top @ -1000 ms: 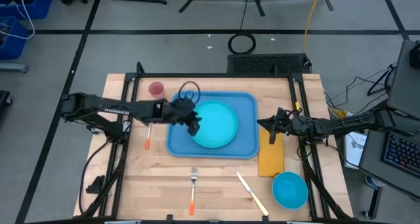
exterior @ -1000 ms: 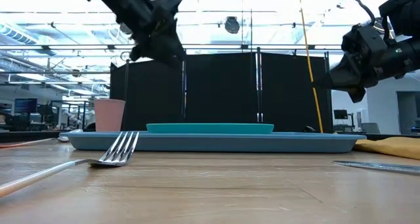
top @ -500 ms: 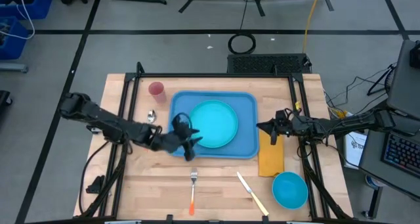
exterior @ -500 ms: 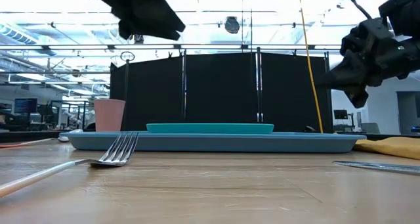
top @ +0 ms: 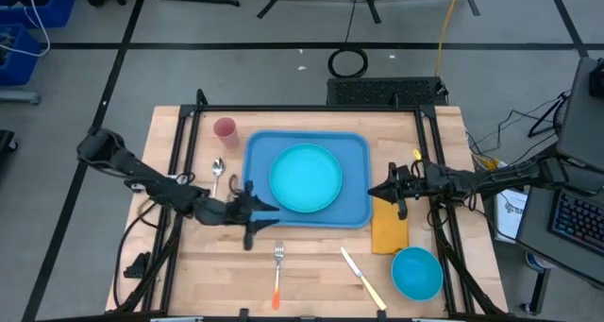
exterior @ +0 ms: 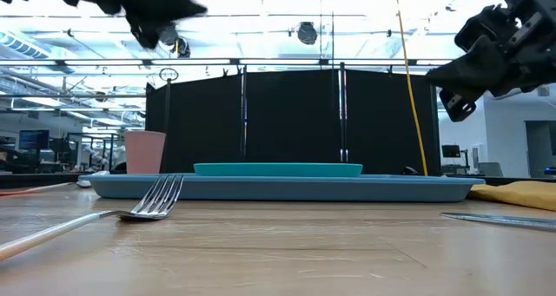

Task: Set up tray
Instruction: Put the blue bowl on top of the plate on the blue serving tray

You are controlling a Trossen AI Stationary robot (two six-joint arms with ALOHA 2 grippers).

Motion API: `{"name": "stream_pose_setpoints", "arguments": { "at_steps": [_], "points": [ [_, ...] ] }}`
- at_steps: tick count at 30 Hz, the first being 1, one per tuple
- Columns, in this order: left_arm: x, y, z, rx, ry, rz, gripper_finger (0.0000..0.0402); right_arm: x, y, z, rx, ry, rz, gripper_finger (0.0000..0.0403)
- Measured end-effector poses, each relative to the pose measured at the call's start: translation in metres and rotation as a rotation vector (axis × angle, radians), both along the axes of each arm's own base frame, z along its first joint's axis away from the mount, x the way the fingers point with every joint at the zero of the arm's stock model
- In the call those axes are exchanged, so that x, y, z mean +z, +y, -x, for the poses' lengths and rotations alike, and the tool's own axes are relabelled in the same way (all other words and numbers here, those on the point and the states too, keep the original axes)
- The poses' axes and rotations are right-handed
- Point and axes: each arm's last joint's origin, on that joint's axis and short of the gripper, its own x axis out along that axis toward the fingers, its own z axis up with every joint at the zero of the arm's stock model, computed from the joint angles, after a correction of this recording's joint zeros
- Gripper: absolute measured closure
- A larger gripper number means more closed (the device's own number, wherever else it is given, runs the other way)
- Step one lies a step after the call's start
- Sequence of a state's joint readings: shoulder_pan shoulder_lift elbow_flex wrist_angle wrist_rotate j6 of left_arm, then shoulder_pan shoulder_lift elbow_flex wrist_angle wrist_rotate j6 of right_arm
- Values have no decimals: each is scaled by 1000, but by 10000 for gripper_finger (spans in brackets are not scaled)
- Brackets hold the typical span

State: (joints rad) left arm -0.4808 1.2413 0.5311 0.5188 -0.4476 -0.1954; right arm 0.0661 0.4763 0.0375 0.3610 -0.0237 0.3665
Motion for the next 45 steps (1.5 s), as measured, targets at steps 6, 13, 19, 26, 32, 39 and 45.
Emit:
{"name": "stream_pose_setpoints", "arguments": {
  "at_steps": [6, 13, 19, 26, 32, 39, 45],
  "points": [
    [-7, 2, 24, -70, -110, 24, 252, -2, 7, -1, 59, 23, 58, 356],
    [-21, 10, 38, -67, -146, 76, 252, 7, 19, -7, 132, 49, 138, 288],
    [-25, 11, 40, -65, -143, 91, 252, 30, 32, -17, 201, 138, 183, 262],
    [-25, 11, 40, -79, -140, 94, 252, 52, 55, -29, 265, 381, 231, 259],
    [-26, 11, 40, -81, -137, 98, 252, 70, 76, -35, 290, 578, 135, 259],
    [-26, 11, 40, -83, -134, 87, 252, 79, 94, -38, 245, 805, -22, 259],
    [-26, 11, 40, -65, -137, 76, 252, 81, 105, -44, 233, 905, -226, 259]
  ]
}}
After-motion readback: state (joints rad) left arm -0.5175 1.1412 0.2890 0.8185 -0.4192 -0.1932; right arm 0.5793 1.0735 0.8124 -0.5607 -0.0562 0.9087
